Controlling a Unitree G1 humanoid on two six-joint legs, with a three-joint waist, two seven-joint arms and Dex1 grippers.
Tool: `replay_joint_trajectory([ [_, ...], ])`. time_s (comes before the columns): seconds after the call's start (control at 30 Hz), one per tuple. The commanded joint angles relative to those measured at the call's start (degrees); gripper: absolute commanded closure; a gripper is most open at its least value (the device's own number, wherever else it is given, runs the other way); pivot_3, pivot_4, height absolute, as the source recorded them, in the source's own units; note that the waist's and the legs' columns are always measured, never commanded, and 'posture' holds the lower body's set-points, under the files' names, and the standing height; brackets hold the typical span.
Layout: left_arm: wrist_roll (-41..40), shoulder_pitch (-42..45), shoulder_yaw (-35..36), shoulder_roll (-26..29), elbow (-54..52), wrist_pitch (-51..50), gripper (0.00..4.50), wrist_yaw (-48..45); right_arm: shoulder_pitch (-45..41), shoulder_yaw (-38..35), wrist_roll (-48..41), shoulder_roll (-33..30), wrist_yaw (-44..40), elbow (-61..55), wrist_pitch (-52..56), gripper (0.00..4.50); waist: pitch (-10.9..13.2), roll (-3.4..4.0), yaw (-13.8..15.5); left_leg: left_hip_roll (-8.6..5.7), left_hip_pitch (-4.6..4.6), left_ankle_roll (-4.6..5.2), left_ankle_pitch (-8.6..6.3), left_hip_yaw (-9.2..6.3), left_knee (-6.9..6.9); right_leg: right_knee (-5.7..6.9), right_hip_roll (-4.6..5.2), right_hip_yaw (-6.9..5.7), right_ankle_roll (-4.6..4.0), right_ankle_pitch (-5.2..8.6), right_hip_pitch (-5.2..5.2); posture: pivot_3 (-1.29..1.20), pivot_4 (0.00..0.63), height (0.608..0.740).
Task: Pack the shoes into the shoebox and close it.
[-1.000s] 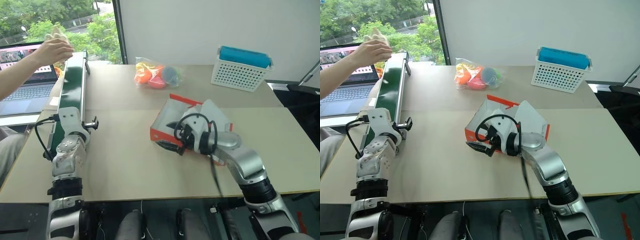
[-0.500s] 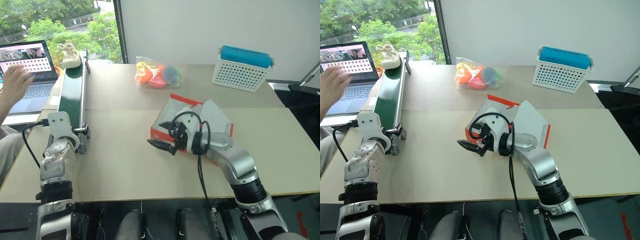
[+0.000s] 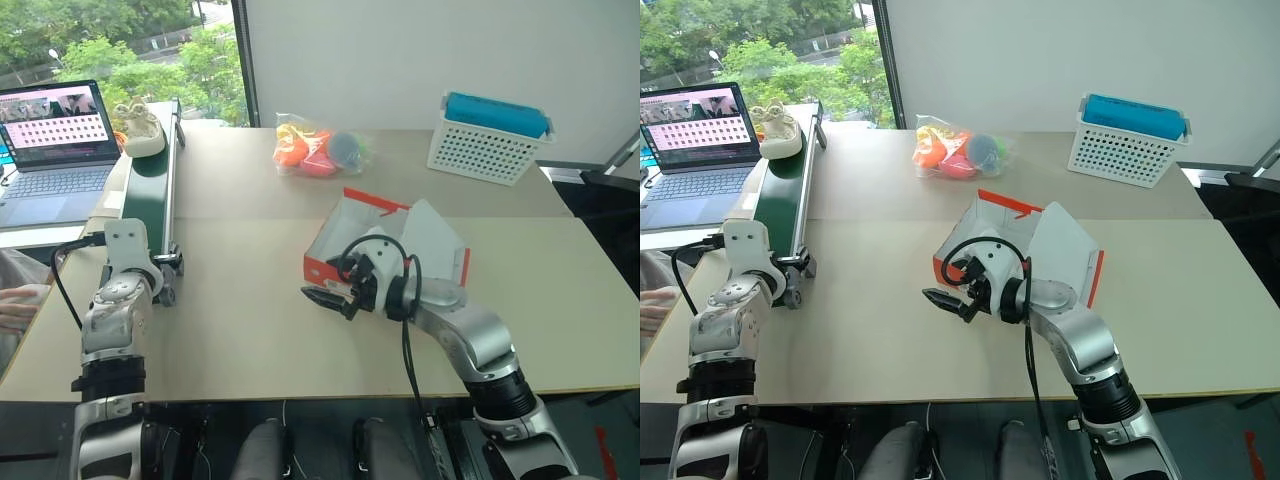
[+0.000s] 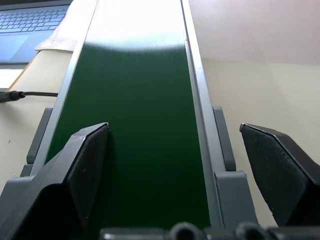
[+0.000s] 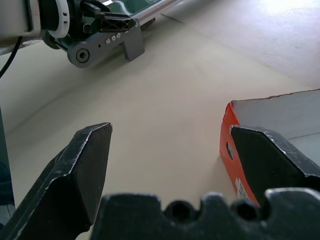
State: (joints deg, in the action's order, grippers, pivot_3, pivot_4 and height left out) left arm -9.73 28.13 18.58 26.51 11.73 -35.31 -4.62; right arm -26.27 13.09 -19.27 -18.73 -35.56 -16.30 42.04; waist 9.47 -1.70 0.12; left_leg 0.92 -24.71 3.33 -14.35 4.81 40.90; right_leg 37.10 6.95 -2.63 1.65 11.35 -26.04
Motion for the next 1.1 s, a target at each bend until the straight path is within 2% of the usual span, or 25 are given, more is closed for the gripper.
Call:
replay_joint_trajectory([
  [0.03, 0.06, 2.36, -0.14, 1.03, -1.34, 0.24, 0.00, -0.42, -0.40, -0.73, 0.12, -0.14, 1.03, -2.00, 0.26, 0.07, 0.00, 0.00, -0.05, 0.00, 0.00, 0.00, 0.00, 0.00, 0.00, 0.00, 0.00, 0.00, 0.00, 0.00, 0.00, 0.00, 0.150, 0.699],
  [1.1, 1.08, 3.97, 1.27, 0.96, -5.60, 1.01, 0.00, 3.44, -1.14, -0.46, 2.22, 0.56, 3.02, 2.16, -0.82, 0.07, 0.01, -0.02, -0.34, 0.01, 0.00, -0.01, 0.01, 0.01, -0.01, 0.00, -0.01, 0.01, 0.00, 0.00, -0.01, 0.00, 0.150, 0.699],
])
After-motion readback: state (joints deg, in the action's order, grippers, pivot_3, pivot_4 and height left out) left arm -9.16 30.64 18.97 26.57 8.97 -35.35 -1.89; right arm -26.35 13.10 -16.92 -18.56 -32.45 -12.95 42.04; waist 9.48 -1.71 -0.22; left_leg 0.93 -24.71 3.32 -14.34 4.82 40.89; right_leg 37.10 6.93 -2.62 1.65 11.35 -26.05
